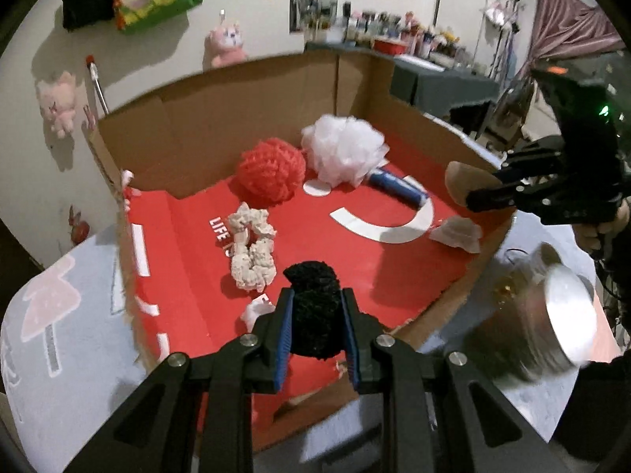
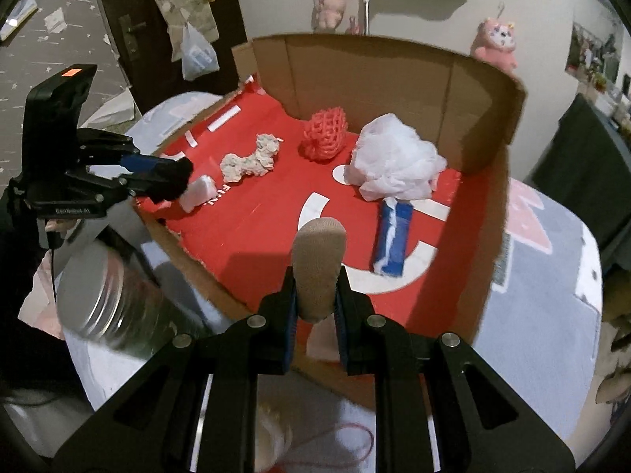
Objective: Organize soft objects
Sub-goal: 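Carry the black pom and beige sponge into the box and open both tools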
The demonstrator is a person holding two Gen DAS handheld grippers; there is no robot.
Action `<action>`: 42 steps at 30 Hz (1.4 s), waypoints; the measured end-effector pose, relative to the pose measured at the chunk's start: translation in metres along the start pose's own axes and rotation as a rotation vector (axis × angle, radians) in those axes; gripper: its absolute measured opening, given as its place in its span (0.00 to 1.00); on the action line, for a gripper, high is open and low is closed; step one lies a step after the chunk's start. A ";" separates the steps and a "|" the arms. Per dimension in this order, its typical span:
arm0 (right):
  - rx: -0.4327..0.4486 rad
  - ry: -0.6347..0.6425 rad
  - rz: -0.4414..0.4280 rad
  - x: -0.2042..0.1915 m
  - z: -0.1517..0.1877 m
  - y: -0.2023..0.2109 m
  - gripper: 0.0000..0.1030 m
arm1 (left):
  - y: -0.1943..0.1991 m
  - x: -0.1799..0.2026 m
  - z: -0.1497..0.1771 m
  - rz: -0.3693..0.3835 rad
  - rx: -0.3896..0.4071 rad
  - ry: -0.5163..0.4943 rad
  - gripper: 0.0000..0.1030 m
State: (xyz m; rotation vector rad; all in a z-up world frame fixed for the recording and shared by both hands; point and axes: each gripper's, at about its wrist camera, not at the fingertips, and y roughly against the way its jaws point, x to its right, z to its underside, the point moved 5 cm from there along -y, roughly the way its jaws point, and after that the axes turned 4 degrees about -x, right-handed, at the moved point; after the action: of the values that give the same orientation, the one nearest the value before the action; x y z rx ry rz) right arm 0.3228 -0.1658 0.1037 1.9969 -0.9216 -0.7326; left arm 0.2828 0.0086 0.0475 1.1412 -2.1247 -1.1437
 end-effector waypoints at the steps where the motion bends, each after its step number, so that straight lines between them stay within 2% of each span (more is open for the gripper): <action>1: -0.018 -0.002 -0.008 0.001 -0.004 -0.005 0.15 | -0.005 0.000 -0.002 -0.005 -0.017 0.000 0.23; 9: -0.156 -0.020 -0.022 0.009 -0.033 -0.050 0.17 | -0.039 -0.005 -0.026 -0.038 -0.114 -0.010 0.24; 17: -0.257 -0.028 0.021 0.017 -0.044 -0.088 0.18 | -0.069 -0.009 -0.036 -0.089 -0.212 -0.035 0.26; 21: -0.281 -0.053 0.025 0.022 -0.043 -0.095 0.18 | -0.070 -0.011 -0.036 -0.097 -0.219 -0.036 0.27; 35: -0.283 -0.061 0.029 0.026 -0.041 -0.093 0.24 | -0.070 -0.012 -0.035 -0.113 -0.224 -0.046 0.31; 38: -0.285 -0.050 0.033 0.020 -0.043 -0.093 0.31 | -0.073 -0.011 -0.034 -0.117 -0.228 -0.049 0.32; 40: -0.277 -0.041 0.040 0.018 -0.043 -0.093 0.52 | -0.079 -0.009 -0.034 -0.120 -0.231 -0.050 0.33; 42: -0.268 -0.033 0.042 0.016 -0.045 -0.091 0.52 | -0.082 -0.008 -0.031 -0.119 -0.230 -0.047 0.33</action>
State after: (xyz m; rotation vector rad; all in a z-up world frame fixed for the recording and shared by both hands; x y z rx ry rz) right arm 0.3964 -0.1221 0.0470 1.7309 -0.8350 -0.8217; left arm 0.3455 -0.0238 -0.0045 1.1552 -1.9197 -1.4405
